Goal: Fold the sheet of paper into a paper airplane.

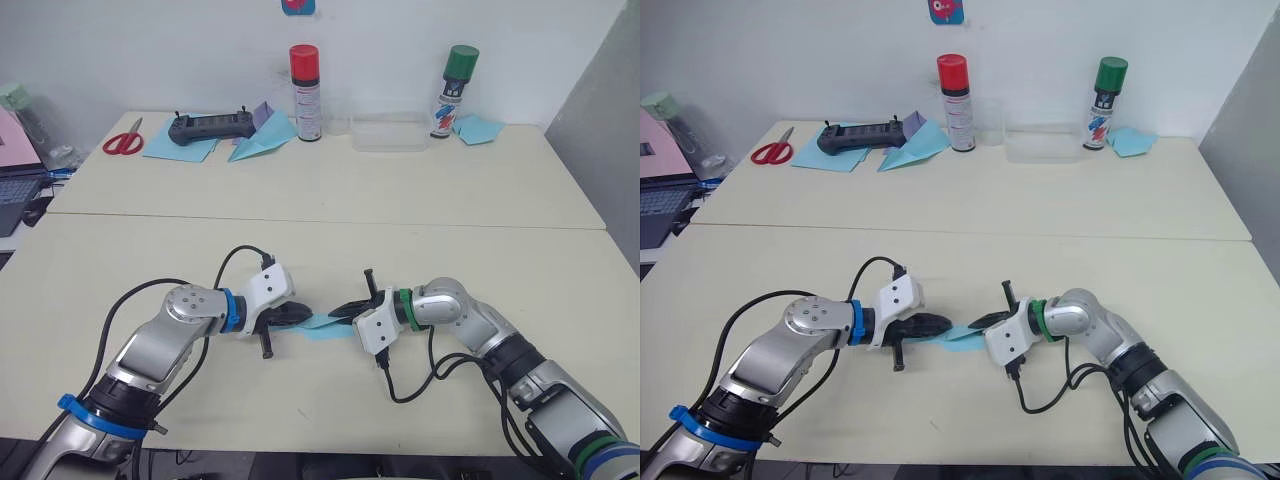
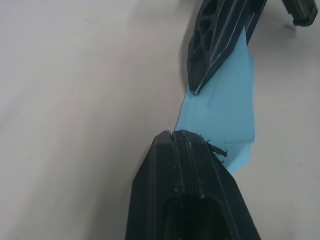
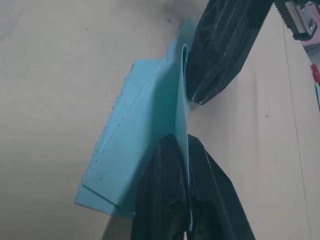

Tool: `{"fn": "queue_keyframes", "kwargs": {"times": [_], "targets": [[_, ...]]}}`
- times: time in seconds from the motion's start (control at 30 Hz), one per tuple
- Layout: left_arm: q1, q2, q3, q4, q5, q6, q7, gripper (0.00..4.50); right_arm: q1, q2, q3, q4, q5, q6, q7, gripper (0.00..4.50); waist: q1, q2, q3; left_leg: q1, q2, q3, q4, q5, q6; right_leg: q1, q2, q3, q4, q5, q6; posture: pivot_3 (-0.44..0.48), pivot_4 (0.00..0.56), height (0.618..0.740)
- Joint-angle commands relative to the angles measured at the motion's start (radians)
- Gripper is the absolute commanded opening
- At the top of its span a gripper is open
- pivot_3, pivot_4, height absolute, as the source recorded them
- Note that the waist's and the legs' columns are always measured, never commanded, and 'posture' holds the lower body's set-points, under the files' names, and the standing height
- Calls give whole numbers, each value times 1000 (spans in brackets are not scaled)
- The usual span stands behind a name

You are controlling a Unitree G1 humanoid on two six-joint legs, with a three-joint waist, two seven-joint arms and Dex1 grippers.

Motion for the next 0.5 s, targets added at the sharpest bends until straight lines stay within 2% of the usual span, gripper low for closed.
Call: {"fn": "queue_keyframes", "kwargs": {"times": [0.03,0.1,0.2,0.37,0.5], "targets": [[16,13,-10,26,37,-16,-10,0,19,-18,29,3,-11,4,45,214,0,0,0,0,0,0,0,0,0,0,0,0,0,0,0,0,150,740],[17,11,-18,34,47,-23,-13,0,20,-23,30,-5,14,15,76,672,0,0,0,0,0,0,0,0,0,0,0,0,0,0,0,0,150,740],[21,2,-26,40,54,-30,-13,0,21,-51,21,-28,38,19,110,1642,1,0,0,0,0,0,0,0,0,0,0,0,0,0,0,0,150,740],[21,-16,-35,46,65,-37,-8,0,58,-175,-5,-125,143,84,249,3209,5,1,-1,0,-1,0,0,0,0,1,-1,0,0,0,0,0,150,740],[20,-32,-47,53,83,-60,-2,0,105,-290,-33,-267,256,245,383,3209,12,1,-2,0,-1,0,0,0,0,2,-1,0,-1,0,0,0,150,740]]}}
